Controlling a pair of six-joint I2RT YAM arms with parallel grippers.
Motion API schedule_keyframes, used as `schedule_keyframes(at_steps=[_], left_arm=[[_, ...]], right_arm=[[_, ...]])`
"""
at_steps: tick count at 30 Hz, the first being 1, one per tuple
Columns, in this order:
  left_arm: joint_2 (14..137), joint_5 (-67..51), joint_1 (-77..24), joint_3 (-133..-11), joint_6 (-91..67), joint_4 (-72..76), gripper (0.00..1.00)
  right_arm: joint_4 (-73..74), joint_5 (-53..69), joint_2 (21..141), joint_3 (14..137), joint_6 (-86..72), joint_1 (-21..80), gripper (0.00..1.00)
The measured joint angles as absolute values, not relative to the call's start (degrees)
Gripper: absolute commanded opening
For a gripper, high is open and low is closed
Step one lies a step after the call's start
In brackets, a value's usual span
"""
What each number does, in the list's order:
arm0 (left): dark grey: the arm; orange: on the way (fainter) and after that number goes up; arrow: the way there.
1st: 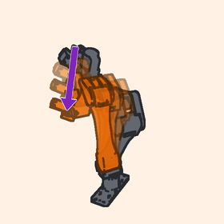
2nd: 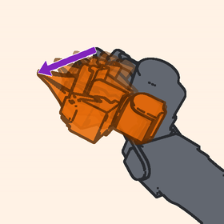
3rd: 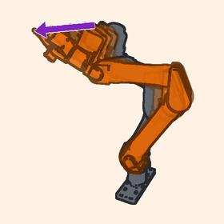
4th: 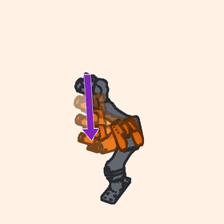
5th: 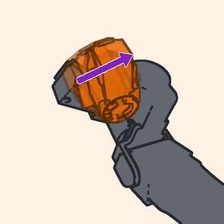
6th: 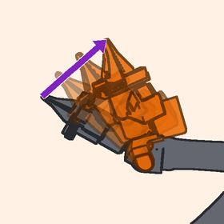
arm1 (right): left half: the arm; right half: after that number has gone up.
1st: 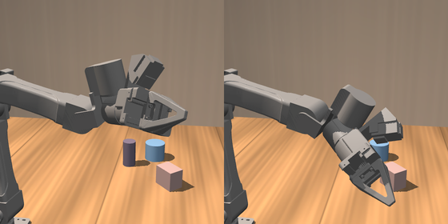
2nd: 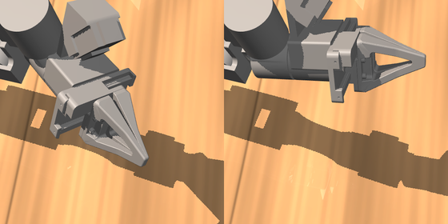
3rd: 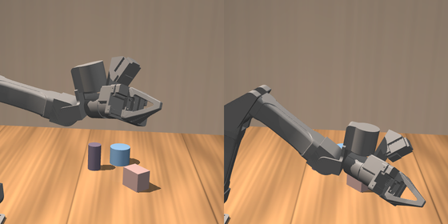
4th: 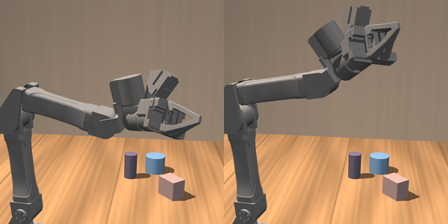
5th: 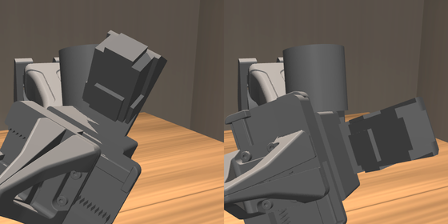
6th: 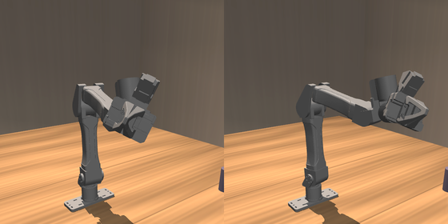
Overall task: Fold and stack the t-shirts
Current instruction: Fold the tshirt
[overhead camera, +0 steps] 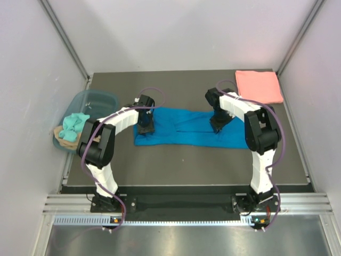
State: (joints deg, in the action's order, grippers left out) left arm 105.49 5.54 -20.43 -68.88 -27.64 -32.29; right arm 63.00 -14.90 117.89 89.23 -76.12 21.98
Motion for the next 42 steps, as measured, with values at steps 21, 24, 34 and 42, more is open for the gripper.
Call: schedule_keyframes(at_steps=[21, 24, 34, 42], left_arm=[[107.63, 13.63, -19.57, -78.72, -26.85, -40.42, 0.47], [107.61, 13.37, -20.16, -80.62, -26.74, -40.47, 0.47], [109.32, 10.17, -21.23, -78.91, -26.50, -38.39, 0.47], [112.14, 13.45, -21.08, -78.56, -26.57, -37.65, 0.47]], right_arm=[[50.76, -16.84, 95.37, 73.63, -56.16, 12.10, 0.31], [48.10, -16.23, 92.09, 67.90, -53.87, 8.03, 0.29], [35.75, -12.38, 88.95, 51.79, -46.78, -2.72, 0.24], [31.64, -11.31, 88.20, 48.58, -46.26, -7.42, 0.23]])
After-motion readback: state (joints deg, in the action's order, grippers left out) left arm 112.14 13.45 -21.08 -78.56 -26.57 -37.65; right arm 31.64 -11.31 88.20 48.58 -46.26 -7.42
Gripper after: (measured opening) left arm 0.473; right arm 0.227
